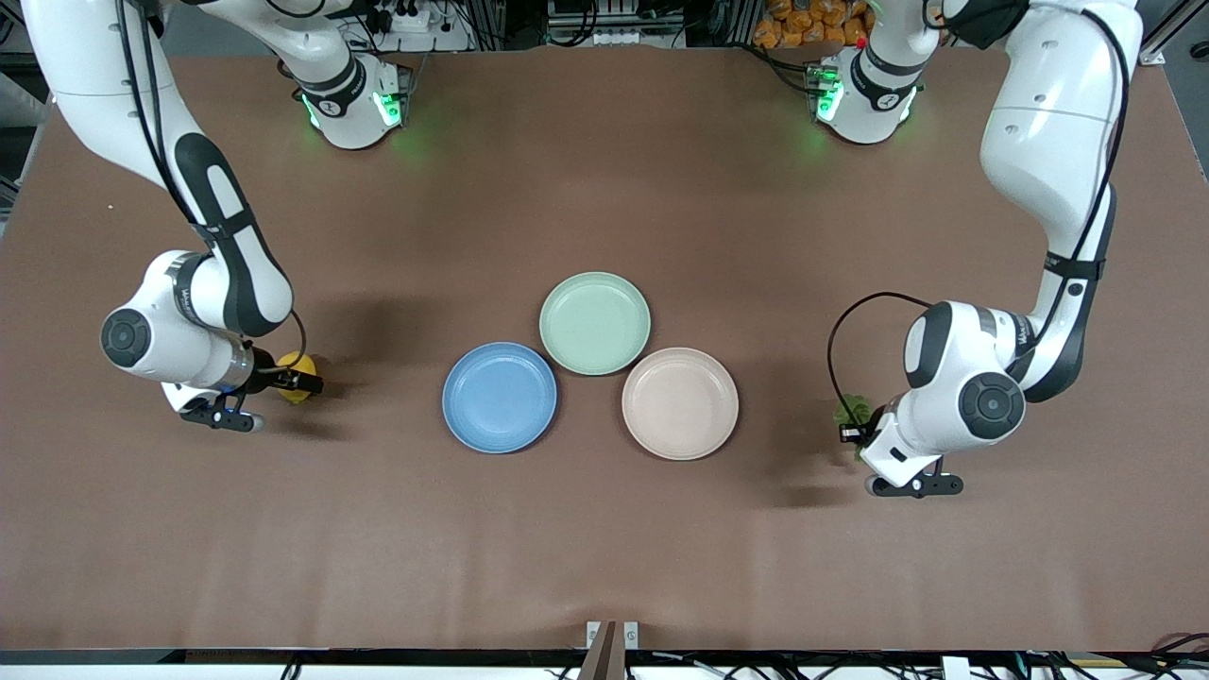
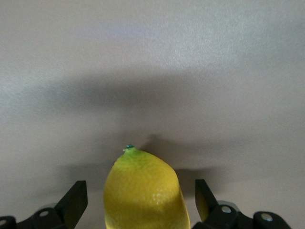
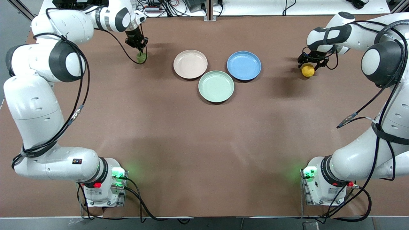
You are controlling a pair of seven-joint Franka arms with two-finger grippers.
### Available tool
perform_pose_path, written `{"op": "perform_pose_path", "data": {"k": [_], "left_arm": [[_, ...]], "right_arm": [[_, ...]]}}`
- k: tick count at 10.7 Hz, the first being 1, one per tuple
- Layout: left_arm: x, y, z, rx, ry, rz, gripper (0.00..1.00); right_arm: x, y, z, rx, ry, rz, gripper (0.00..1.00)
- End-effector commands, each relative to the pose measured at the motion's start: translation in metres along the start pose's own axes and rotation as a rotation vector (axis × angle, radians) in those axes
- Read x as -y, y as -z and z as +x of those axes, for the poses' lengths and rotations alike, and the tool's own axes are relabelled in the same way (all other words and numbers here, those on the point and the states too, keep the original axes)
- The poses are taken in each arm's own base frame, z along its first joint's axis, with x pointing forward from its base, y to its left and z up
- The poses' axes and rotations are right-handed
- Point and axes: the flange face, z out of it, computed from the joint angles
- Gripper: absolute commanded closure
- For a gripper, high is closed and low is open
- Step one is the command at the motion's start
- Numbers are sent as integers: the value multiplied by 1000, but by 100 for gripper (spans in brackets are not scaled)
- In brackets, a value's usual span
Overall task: Place lemon and lettuce in plates
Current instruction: 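Carry the lettuce with the left gripper onto the cream plate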
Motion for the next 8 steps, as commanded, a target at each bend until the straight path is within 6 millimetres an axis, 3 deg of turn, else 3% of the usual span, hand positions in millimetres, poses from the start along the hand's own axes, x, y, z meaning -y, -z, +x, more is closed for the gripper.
{"op": "perform_pose_path", "data": {"k": [1, 3, 4, 6, 8], "left_arm": [[-17, 30, -5, -17, 70, -69, 100], [-45, 41, -12, -19, 109, -103, 100], [-59, 46, -14, -23, 130, -119, 100], [-83, 52, -19, -26, 132, -146, 100], [-114, 56, -27, -41, 162, -174, 100]], "right_arm": [[3, 3, -15, -3, 19, -5, 0], [2, 1, -17, 1, 16, -6, 0], [3, 1, -17, 1, 18, -6, 6], [3, 0, -17, 6, 19, -7, 35], [1, 0, -17, 7, 22, -9, 56]]}}
